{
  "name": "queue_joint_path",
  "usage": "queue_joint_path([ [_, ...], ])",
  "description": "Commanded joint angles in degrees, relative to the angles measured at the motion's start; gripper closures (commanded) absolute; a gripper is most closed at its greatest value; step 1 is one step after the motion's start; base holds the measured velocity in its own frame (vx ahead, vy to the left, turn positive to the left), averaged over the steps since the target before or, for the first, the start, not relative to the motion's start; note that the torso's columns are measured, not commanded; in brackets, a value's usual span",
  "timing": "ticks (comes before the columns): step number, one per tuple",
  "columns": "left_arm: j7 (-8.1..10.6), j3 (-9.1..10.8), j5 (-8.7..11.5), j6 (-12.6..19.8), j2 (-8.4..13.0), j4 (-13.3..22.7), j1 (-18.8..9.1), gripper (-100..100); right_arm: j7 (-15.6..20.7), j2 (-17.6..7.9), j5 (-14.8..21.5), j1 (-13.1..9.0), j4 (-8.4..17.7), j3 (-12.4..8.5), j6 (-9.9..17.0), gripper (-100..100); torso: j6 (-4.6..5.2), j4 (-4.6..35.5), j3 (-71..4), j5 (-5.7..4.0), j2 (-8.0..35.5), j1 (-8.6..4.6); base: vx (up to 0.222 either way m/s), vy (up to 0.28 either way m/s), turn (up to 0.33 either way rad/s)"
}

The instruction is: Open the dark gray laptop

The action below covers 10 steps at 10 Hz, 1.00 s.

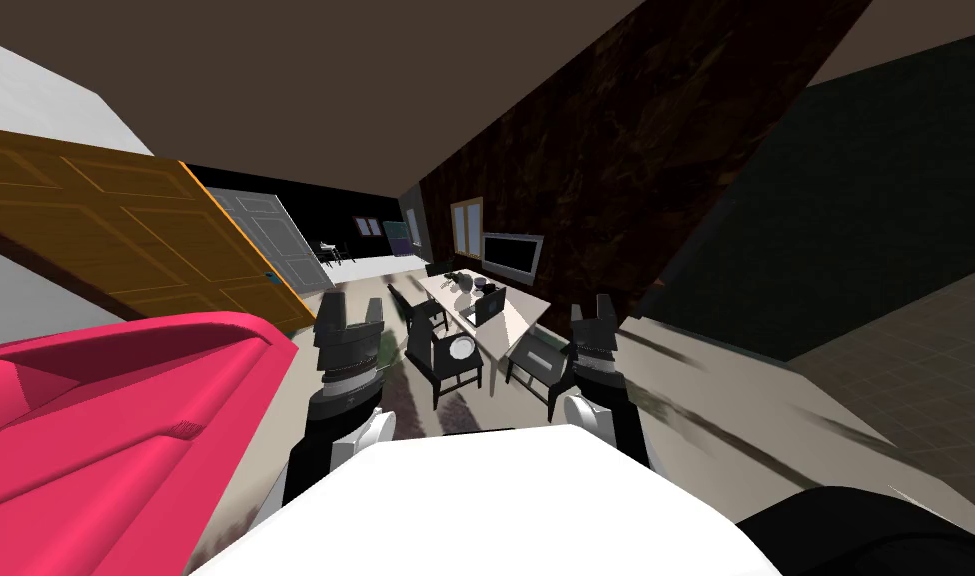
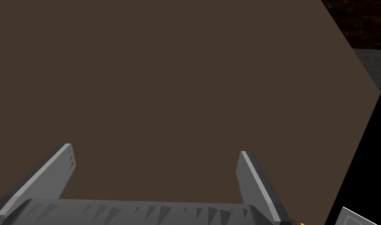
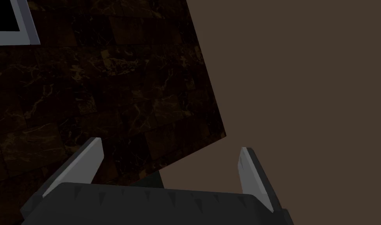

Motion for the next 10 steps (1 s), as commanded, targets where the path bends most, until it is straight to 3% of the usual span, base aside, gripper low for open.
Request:
queue_joint_path([
  [1,0.0,0.0,0.0,0.0,0.0,0.0,0.0,0,0.0,0.0,0.0,0.0,0.0,0.0,0.0,0,0.0,2.35,-4.67,0.0,2.32,0.0,0.0,0.0,0.0],
  [9,0.0,0.0,0.0,0.0,0.0,-0.02,0.0,0,0.0,0.0,0.0,0.0,-0.02,0.0,-0.01,0,0.0,35.37,-70.73,0.0,35.39,0.0,0.0,0.0,0.0],
  [10,0.0,0.0,0.0,0.0,0.0,-0.02,0.0,0,0.35,-2.46,0.43,-0.17,0.59,-0.19,0.21,-100,0.0,39.6,-79.19,0.0,39.62,0.0,0.004,0.009,0.039],
])
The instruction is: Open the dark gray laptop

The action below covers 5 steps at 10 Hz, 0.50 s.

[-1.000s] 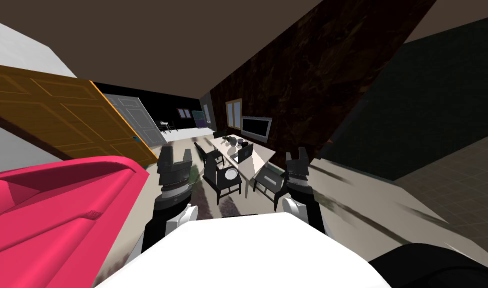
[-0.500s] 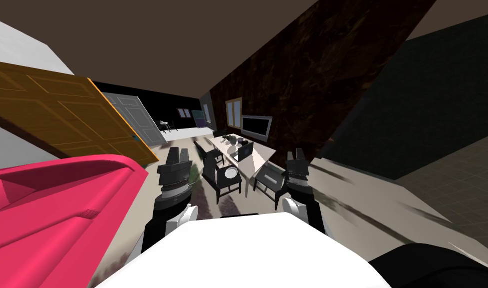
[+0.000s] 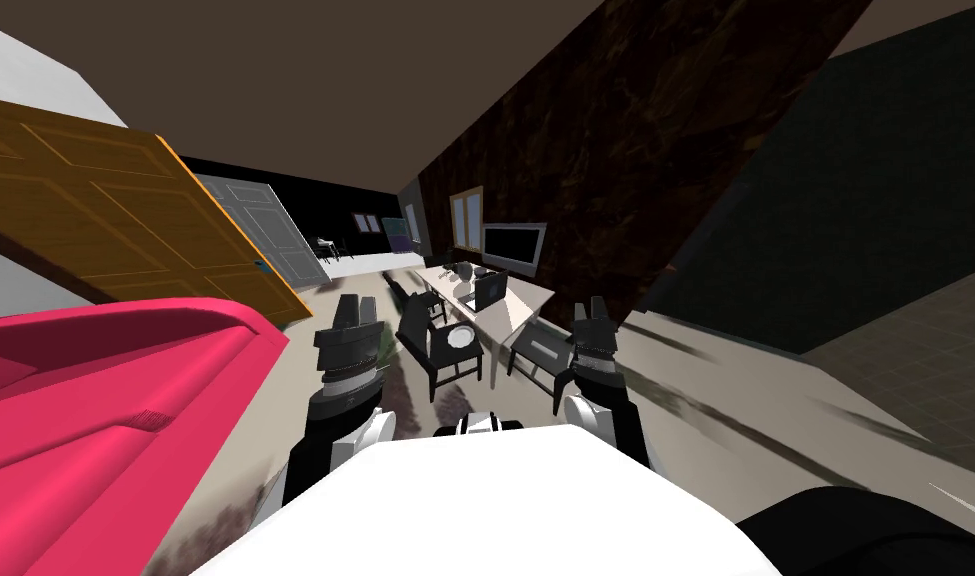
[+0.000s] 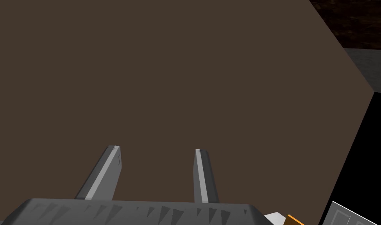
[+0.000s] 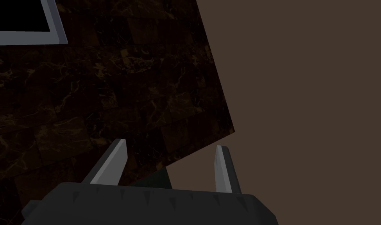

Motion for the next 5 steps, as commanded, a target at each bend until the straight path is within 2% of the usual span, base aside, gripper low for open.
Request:
queue_joint_path([
  [1,0.0,0.0,0.0,0.0,0.0,0.02,0.0,0,0.7,-4.19,0.86,-0.33,1.2,-0.39,0.44,-100,-0.01,1.89,-3.95,0.01,1.93,0.02,-0.003,0.018,0.065],
  [5,0.0,-0.01,0.0,0.01,0.0,0.03,0.0,0,3.09,-10.71,3.82,-1.42,5.07,-1.74,1.89,-100,0.0,2.68,-5.38,0.01,2.67,0.04,-0.011,0.04,0.118],
])
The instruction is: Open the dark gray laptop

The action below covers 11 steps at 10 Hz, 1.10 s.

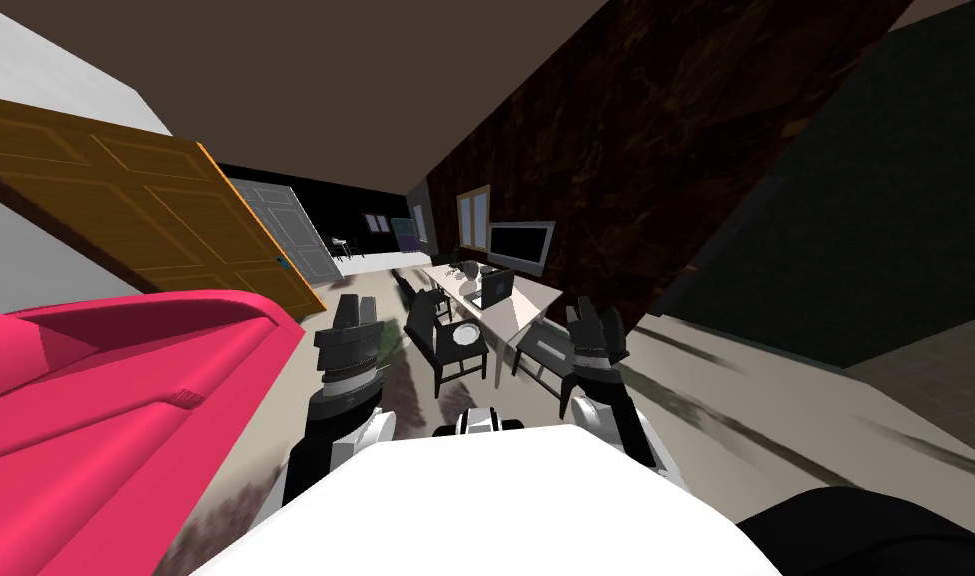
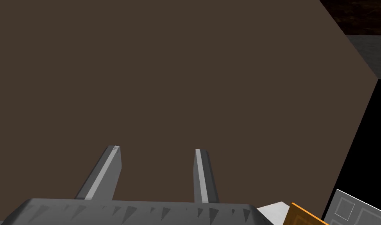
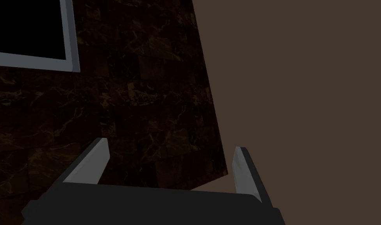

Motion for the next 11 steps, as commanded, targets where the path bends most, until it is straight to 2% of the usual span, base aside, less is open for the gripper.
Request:
queue_joint_path([
  [1,0.0,0.0,0.0,0.0,0.0,0.0,0.0,0,2.11,-3.75,2.49,-0.7,2.9,-0.88,1.22,-100,0.0,0.01,0.01,0.0,0.02,0.01,-0.007,0.054,0.152],
  [7,0.0,0.0,0.0,0.0,0.0,0.0,0.0,0,8.36,-10.97,10.12,-3.26,11.68,-4.4,4.78,-100,-0.01,0.01,0.0,-0.01,0.0,-0.03,-0.007,0.074,0.198],
  [11,0.0,0.0,0.0,0.0,0.0,0.0,0.0,0,13.42,-15.72,16.29,-5.31,18.88,-7.25,7.63,-100,0.01,0.0,-0.01,-0.01,0.0,-0.01,0.007,0.088,0.237],
])
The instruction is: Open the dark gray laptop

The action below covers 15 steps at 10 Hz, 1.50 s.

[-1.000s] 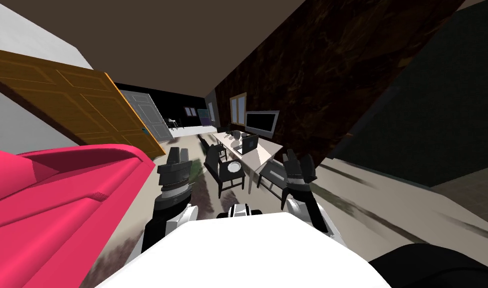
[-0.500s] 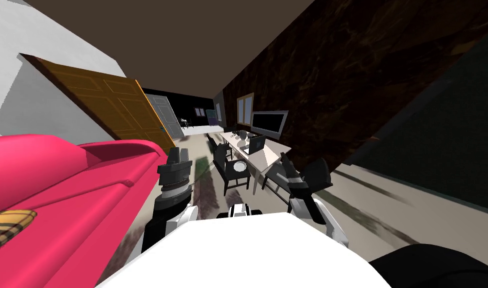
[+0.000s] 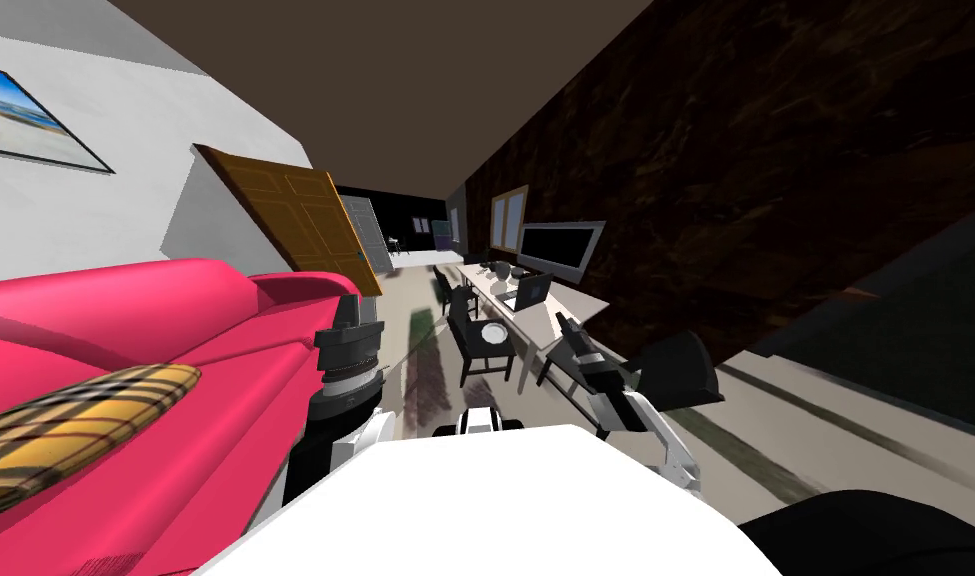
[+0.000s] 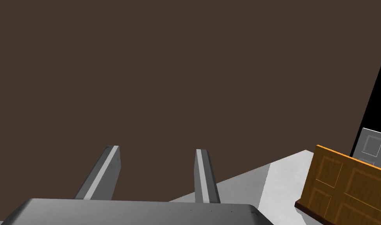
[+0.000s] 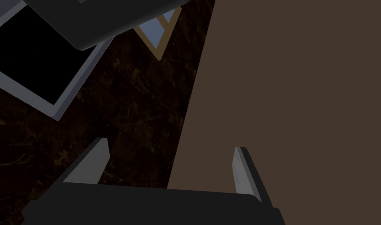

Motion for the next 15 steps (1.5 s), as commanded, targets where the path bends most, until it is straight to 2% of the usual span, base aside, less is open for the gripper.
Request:
queue_joint_path([
  [1,0.0,0.0,0.0,0.0,0.0,0.0,0.0,0,3.35,-3.45,4.08,-0.95,3.94,-2.1,2.43,-100,-0.01,0.01,0.01,0.01,0.02,0.01,0.003,0.096,0.286],
  [2,0.0,0.0,0.0,0.0,0.0,0.0,0.0,0,3.35,-3.45,4.08,-0.95,4.16,-2.1,2.43,-100,-0.01,0.01,0.03,0.0,0.04,-0.01,0.0,0.06,0.057],
  [6,0.0,0.0,0.0,0.0,0.0,0.0,0.0,0,8.71,-8.94,10.67,-3.32,11.87,-5.11,5.64,-100,0.0,-0.01,-0.03,0.01,-0.05,0.02,0.01,0.074,0.234],
  [7,0.0,0.0,0.0,0.0,0.0,0.0,0.0,0,8.71,-8.94,10.67,-3.32,12.58,-5.11,5.64,-100,-0.01,-0.01,-0.04,0.02,-0.06,0.06,0.019,0.071,0.077],
  [9,0.0,0.01,0.0,0.0,0.0,0.0,0.0,0,11.38,-12.0,14.0,-4.6,17.2,-6.62,7.33,-100,-0.02,0.02,0.04,-0.03,0.05,-0.09,0.004,0.073,0.221],
  [10,0.0,0.0,0.0,0.0,0.0,0.0,0.0,0,12.72,-13.59,15.66,-5.25,18.49,-7.37,8.18,-100,-0.04,0.02,0.04,0.0,0.06,0.01,0.015,0.093,0.271],
  [11,0.0,0.0,0.0,0.0,0.0,0.0,0.0,0,12.72,-13.59,15.66,-5.25,19.57,-7.37,8.18,-100,0.0,0.0,0.01,0.01,0.0,0.04,0.028,0.056,0.055],
  [12,0.0,0.01,0.0,0.0,0.0,0.0,0.01,0,14.04,-15.21,17.31,-5.91,21.23,-8.11,9.04,-100,0.05,-0.01,-0.01,-0.02,-0.02,-0.11,0.033,0.055,0.146],
  [13,0.0,0.01,0.0,0.0,0.01,0.0,0.01,0,14.04,-15.21,17.31,-5.91,21.97,-8.11,9.04,-100,-0.03,-0.01,-0.03,-0.03,-0.05,-0.1,0.021,0.039,0.094],
  [14,0.0,0.01,0.0,0.0,0.01,0.0,0.01,0,15.34,-16.85,18.95,-6.57,24.08,-8.84,9.89,-100,0.01,0.0,0.01,-0.03,0.01,-0.11,0.011,0.045,0.158],
  [15,0.0,0.01,0.0,0.0,0.01,0.0,0.0,0,15.34,-16.85,18.95,-6.57,24.37,-8.84,9.89,-100,-0.02,0.02,0.04,-0.02,0.05,-0.04,0.01,0.037,0.083],
])
